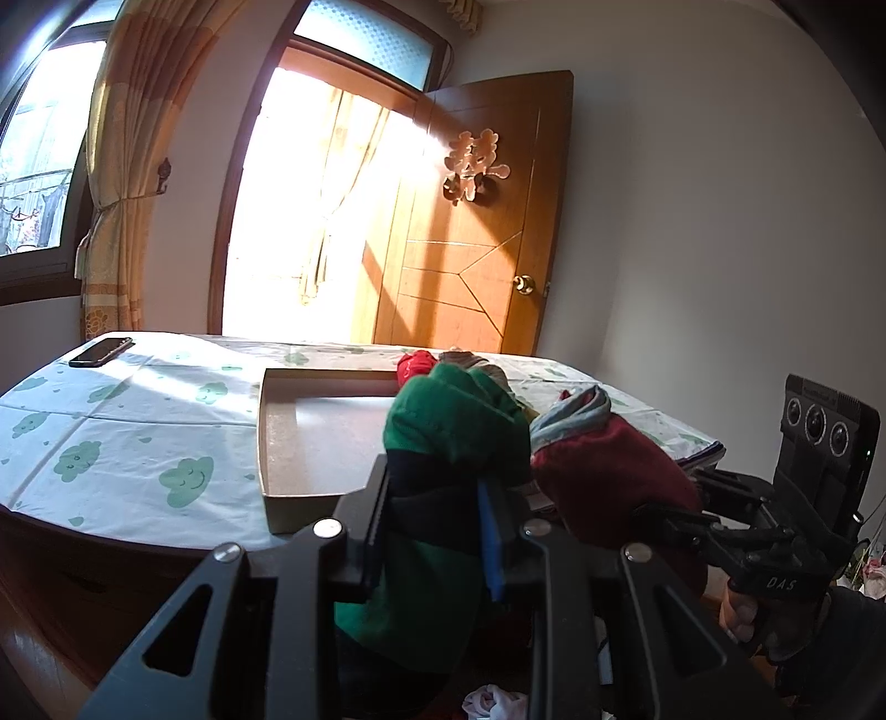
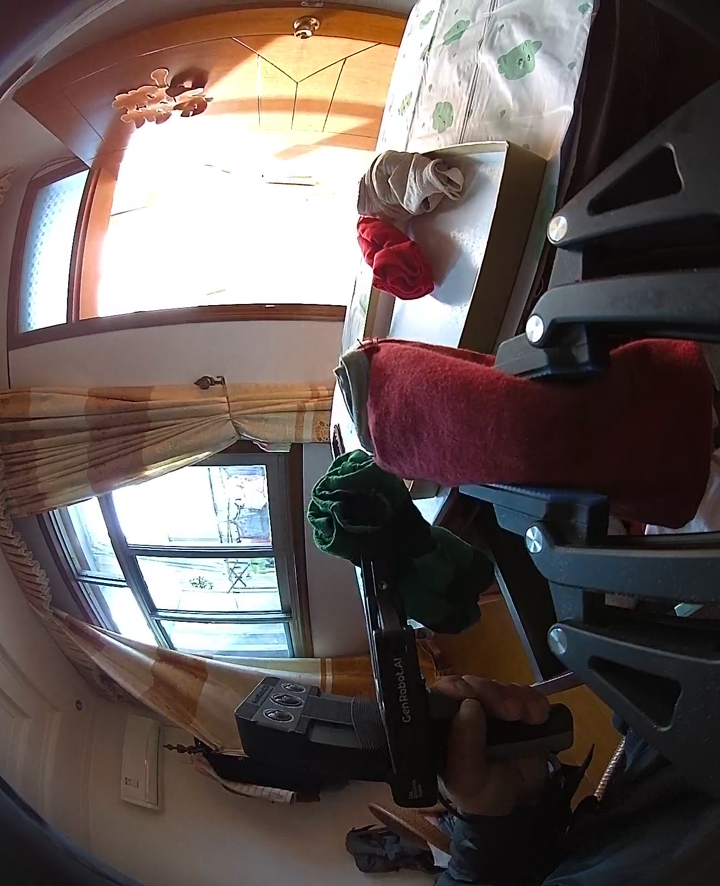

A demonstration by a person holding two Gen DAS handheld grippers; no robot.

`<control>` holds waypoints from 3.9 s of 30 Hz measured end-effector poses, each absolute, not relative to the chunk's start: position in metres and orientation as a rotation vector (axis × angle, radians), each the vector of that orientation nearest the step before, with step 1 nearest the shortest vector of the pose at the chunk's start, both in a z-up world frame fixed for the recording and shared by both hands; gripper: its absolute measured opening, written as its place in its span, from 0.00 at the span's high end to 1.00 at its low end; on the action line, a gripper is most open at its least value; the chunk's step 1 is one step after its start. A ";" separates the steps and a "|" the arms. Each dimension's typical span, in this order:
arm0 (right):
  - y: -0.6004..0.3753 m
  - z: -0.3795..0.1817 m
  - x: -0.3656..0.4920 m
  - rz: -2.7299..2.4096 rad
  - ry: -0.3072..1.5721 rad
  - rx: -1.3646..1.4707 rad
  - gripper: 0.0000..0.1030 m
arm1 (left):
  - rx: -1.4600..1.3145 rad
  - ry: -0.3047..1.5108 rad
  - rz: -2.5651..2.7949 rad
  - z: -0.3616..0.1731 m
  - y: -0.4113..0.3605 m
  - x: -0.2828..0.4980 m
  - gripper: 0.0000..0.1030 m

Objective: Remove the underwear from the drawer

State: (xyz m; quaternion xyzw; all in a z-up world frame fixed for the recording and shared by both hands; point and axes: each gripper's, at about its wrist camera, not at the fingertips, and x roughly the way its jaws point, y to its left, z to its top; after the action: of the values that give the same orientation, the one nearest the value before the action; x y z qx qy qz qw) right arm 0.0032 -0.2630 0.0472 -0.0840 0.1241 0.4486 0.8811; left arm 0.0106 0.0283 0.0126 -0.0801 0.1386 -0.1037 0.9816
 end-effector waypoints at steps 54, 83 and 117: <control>-0.164 0.117 0.218 0.767 0.620 -0.084 0.70 | -0.264 0.546 -0.160 0.058 0.094 0.210 0.75; -0.104 0.080 0.298 0.674 0.849 -0.109 0.70 | -0.429 0.779 -0.071 0.015 0.128 0.306 0.75; -0.136 0.091 0.257 0.669 0.780 -0.082 0.41 | -0.409 0.706 -0.076 0.025 0.121 0.268 0.60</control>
State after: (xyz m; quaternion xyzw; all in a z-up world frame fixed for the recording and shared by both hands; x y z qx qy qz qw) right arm 0.2574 -0.1357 0.0908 -0.0392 0.3728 0.3200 0.8701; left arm 0.2681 0.1213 0.0254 -0.1987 0.3431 -0.0368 0.9173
